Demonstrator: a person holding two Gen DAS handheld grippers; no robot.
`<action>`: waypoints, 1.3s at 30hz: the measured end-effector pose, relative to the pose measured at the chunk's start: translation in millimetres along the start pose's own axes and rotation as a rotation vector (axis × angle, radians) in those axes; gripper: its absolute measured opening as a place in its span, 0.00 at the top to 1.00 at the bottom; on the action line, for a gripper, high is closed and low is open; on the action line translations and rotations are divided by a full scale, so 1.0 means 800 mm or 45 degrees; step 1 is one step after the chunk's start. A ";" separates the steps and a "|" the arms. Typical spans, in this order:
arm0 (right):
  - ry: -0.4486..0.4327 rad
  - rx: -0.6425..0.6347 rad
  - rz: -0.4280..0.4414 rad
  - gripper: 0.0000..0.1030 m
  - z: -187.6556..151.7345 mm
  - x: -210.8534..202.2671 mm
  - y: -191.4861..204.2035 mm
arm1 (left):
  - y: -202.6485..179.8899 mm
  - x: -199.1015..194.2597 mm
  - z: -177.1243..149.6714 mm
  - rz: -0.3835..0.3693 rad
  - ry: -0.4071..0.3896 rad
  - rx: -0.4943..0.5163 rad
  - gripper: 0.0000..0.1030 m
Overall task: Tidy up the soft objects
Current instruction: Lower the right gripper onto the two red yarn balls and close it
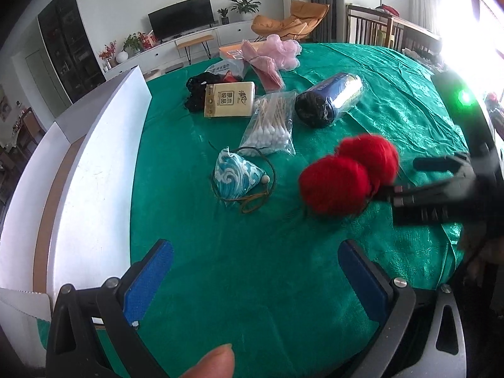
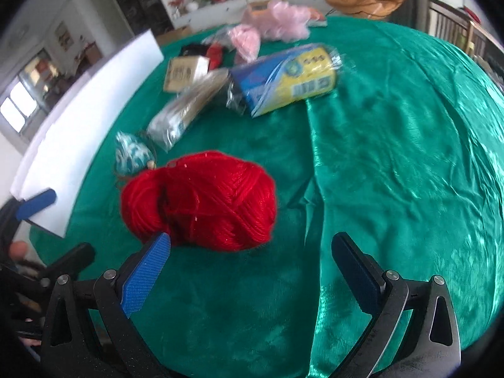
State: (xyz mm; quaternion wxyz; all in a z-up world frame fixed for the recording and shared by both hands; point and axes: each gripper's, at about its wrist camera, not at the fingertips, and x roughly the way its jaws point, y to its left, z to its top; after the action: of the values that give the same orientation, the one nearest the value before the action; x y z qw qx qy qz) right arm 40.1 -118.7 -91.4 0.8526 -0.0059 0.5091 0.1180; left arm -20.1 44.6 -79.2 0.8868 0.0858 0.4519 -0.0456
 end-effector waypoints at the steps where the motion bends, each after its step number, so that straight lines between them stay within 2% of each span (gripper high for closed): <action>1: -0.018 0.050 -0.057 0.01 0.008 0.004 -0.013 | -0.002 0.002 0.001 0.005 0.003 0.000 0.00; 3: -0.125 0.287 -0.224 0.01 0.025 -0.004 -0.066 | -0.004 0.009 0.002 0.009 0.023 -0.009 0.00; 4: -0.179 0.374 -0.352 0.01 0.031 -0.014 -0.093 | -0.005 0.017 0.004 0.017 0.048 -0.014 0.00; 5: -0.219 0.409 -0.417 0.01 0.032 -0.024 -0.111 | -0.006 0.024 0.005 0.023 0.070 -0.017 0.00; 6: -0.234 0.418 -0.418 0.01 0.031 -0.033 -0.121 | -0.006 0.034 0.008 0.029 0.092 -0.021 0.00; 8: -0.218 0.422 -0.329 0.01 0.021 -0.048 -0.126 | -0.007 0.050 0.012 0.039 0.116 -0.024 0.00; 11: -0.110 0.359 -0.209 0.01 0.001 -0.053 -0.107 | -0.012 0.069 0.022 0.066 0.133 -0.010 0.00; 14: -0.099 0.325 -0.041 0.01 -0.010 -0.056 -0.081 | -0.013 0.084 0.033 0.080 0.138 -0.009 0.00; 18: -0.112 0.298 -0.022 0.01 -0.021 -0.049 -0.062 | -0.010 0.100 0.044 0.109 0.145 -0.009 0.00; 20: -0.090 0.312 0.029 0.01 -0.023 -0.040 -0.061 | -0.002 0.108 0.048 0.079 0.152 -0.050 0.00; 26: -0.160 0.332 0.063 0.01 -0.022 -0.044 -0.067 | 0.027 0.129 0.056 -0.064 0.174 -0.208 0.00; 30: -0.216 0.295 0.093 0.01 -0.016 -0.051 -0.057 | 0.031 0.135 0.060 -0.061 0.152 -0.189 0.00; 33: -0.192 0.254 0.104 0.01 -0.003 -0.039 -0.043 | 0.032 0.136 0.059 -0.064 0.109 -0.181 0.00; 35: -0.153 0.228 0.054 0.01 0.005 -0.023 -0.031 | 0.033 0.136 0.056 -0.062 0.076 -0.180 0.00; 38: -0.087 0.199 -0.078 0.01 0.015 0.002 -0.022 | 0.032 0.135 0.053 -0.061 0.049 -0.179 0.00; 39: -0.102 0.180 -0.129 0.01 0.017 0.005 -0.022 | 0.032 0.134 0.053 -0.063 0.051 -0.178 0.00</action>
State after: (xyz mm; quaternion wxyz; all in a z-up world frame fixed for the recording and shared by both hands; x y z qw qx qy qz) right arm 57.4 -132.9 -89.9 0.8753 0.0334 0.4809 0.0385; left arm 80.9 61.3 -138.7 0.8800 0.0134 0.4737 -0.0339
